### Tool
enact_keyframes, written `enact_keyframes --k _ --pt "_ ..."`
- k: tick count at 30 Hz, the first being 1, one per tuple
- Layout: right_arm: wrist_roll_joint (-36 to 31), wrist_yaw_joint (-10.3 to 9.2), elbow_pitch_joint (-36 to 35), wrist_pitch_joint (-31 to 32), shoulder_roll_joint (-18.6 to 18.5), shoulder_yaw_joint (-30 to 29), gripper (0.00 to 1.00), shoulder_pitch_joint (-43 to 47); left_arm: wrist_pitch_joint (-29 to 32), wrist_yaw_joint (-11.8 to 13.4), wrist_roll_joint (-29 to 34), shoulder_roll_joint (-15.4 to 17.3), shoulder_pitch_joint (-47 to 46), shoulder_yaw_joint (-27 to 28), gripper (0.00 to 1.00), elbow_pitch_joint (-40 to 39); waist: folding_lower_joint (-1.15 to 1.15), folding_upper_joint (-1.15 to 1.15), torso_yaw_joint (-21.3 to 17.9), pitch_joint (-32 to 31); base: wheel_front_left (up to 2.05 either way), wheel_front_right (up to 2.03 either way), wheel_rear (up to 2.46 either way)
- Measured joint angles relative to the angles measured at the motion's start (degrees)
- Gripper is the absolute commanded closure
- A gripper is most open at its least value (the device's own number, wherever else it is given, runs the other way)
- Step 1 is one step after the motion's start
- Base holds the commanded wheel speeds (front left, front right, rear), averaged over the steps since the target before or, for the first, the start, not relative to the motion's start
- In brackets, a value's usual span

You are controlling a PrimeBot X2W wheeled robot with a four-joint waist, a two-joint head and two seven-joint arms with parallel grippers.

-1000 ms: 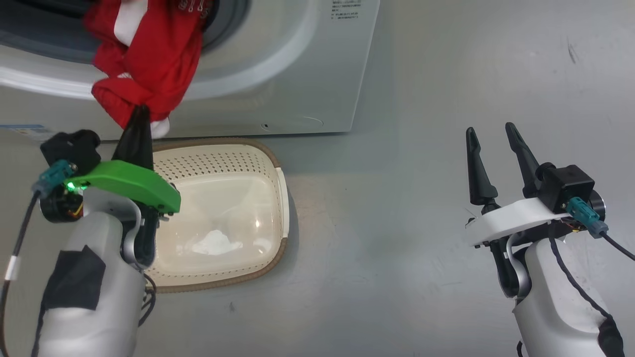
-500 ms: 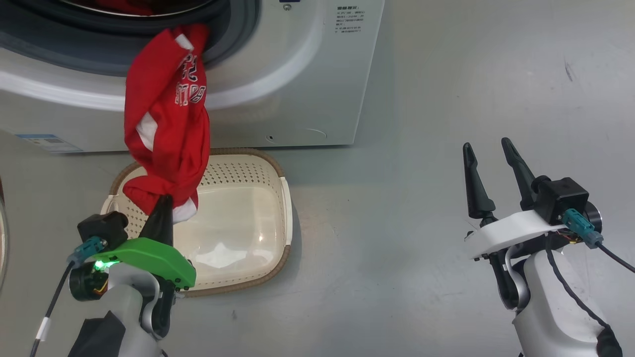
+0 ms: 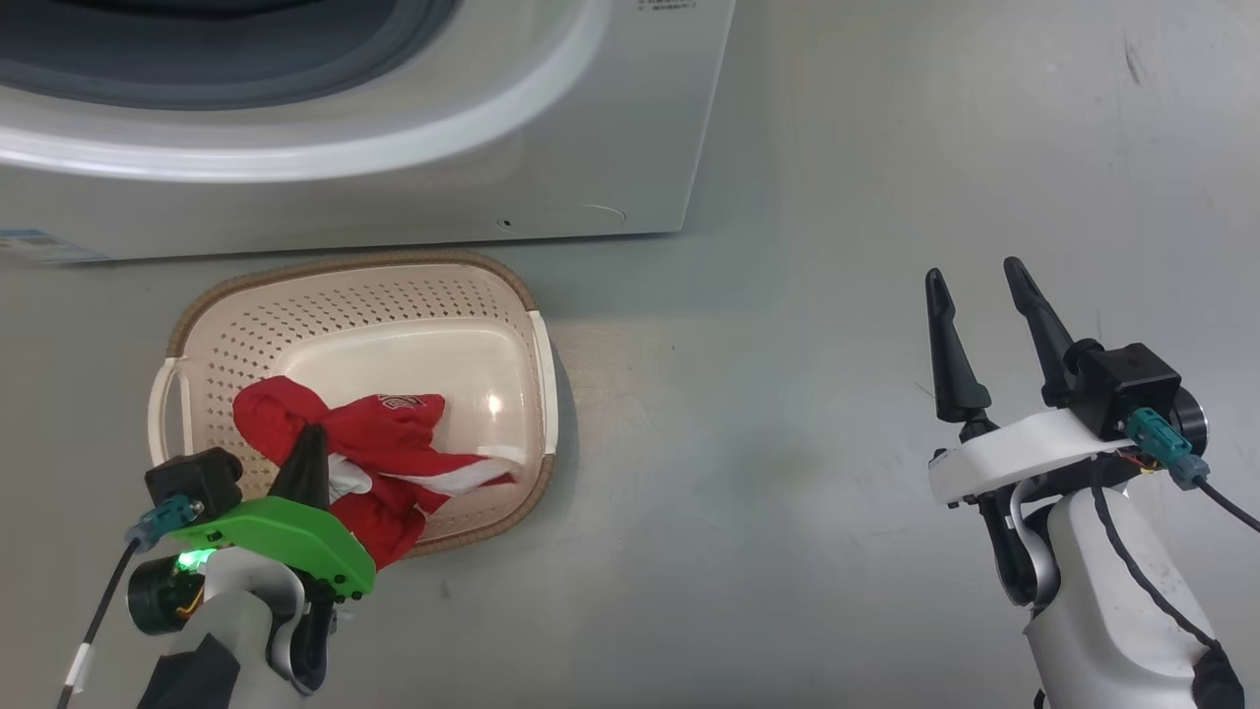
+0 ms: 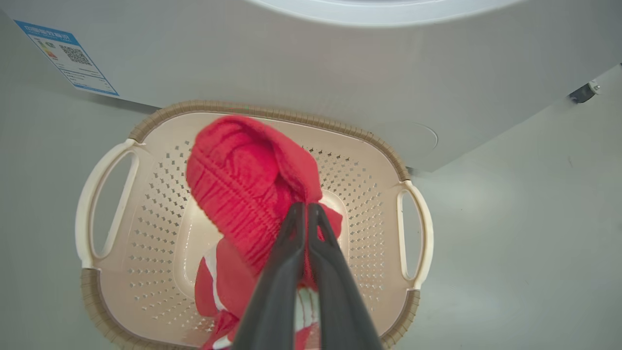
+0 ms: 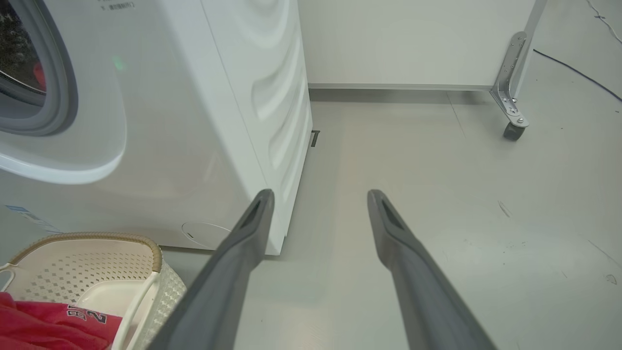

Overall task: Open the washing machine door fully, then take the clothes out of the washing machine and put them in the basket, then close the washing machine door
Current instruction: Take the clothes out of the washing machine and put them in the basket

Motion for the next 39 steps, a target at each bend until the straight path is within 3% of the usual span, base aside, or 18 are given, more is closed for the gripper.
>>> enact_keyframes --k 12,13,14,15,22,32,39 --pt "-0.54 0.02 -2.56 0.00 -0.40 -0.91 0.00 -1.13 -1.23 0.00 0.32 -0.03 -6.35 0.63 0.99 2.58 0.00 0.00 -1.53 6.82 0.00 0.00 0.00" --pt "-0.55 0.03 -2.72 0.00 -0.40 -0.93 0.00 -1.45 -1.27 0.00 0.62 0.00 -6.92 0.62 0.60 3.05 0.00 0.00 -1.66 7.44 0.00 0.00 0.00" --pt "-0.64 0.15 -2.83 0.00 -0.36 -0.93 0.00 -1.70 -1.45 0.01 1.12 0.08 -7.30 0.62 0.10 3.27 0.00 0.00 -1.78 8.03 0.00 0.00 0.00" --pt "-0.85 0.43 -2.85 0.00 -0.34 -0.93 0.00 -1.92 -1.46 0.01 1.63 0.18 -7.65 0.55 0.00 3.61 0.00 0.00 -1.92 8.60 0.00 0.00 0.00" --pt "-0.92 0.47 -2.88 0.00 -0.26 -1.75 0.00 -2.38 -1.94 0.02 3.44 0.19 -9.34 -0.85 0.00 6.81 0.01 0.00 -2.64 10.48 0.00 0.00 0.00" --pt "-0.92 0.52 -2.50 0.00 -0.09 -2.34 0.00 -2.40 -2.52 0.09 5.42 0.11 -9.51 -0.85 0.00 8.26 0.00 0.00 -2.08 8.10 0.00 0.00 0.00" --pt "-0.91 0.73 -1.98 0.00 0.01 -3.24 0.00 -2.40 -2.53 0.10 7.42 0.30 -9.38 2.32 0.00 -0.63 0.00 0.00 -1.59 4.80 0.00 0.00 0.00"
